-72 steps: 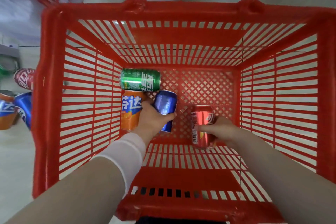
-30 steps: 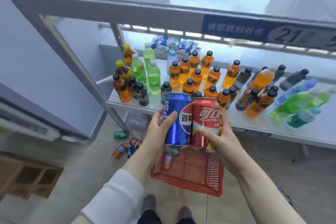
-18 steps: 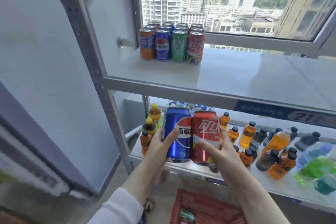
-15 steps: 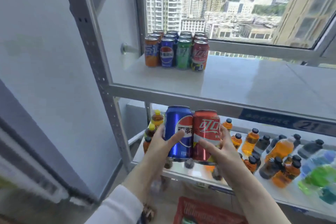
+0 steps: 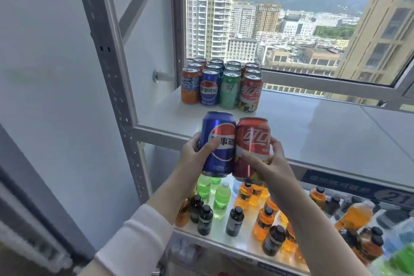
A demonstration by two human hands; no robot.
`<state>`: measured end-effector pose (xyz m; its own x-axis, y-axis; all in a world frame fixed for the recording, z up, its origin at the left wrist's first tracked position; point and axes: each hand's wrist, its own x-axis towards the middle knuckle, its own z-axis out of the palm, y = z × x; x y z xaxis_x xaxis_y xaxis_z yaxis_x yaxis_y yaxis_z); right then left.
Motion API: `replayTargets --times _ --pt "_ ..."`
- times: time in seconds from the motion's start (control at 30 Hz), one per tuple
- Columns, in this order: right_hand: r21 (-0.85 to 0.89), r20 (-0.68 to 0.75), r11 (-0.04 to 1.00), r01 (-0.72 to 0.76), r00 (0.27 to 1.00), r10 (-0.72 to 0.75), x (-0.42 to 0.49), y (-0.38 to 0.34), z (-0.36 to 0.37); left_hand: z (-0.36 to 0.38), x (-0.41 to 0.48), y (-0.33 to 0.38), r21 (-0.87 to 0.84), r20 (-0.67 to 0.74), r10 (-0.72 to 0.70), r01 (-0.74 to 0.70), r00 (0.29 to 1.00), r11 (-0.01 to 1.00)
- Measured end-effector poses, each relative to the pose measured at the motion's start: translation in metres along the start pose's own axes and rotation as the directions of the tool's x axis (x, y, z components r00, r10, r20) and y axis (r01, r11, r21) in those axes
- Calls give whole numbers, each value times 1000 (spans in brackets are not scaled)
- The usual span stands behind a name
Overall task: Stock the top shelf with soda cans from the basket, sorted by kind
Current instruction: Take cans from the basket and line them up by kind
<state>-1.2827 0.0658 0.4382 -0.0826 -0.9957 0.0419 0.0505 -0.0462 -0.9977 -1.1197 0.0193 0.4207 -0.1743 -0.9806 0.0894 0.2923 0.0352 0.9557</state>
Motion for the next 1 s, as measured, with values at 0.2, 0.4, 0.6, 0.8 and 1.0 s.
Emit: replayTargets --times 0.2,0.4,0.6,0.8,1.0 --pt "-10 30 1000 25 999 -24 35 -9 -4 5 34 4 -13 -24 -4 4 1000 1000" --pt "-31 27 999 32 999 -32 72 -6 6 -9 68 9 86 -16 -53 54 998 995" --pt "-74 -66 994 78 994 -83 110 -6 15 -24 116 21 146 47 9 -16 999 989" --pt "-122 -128 990 77 987 -92 140 -7 12 -43 159 27 168 83 71 -84 994 982" --pt "-155 -158 985 75 983 -99 157 -2 8 -50 178 22 291 129 93 -127 987 948"
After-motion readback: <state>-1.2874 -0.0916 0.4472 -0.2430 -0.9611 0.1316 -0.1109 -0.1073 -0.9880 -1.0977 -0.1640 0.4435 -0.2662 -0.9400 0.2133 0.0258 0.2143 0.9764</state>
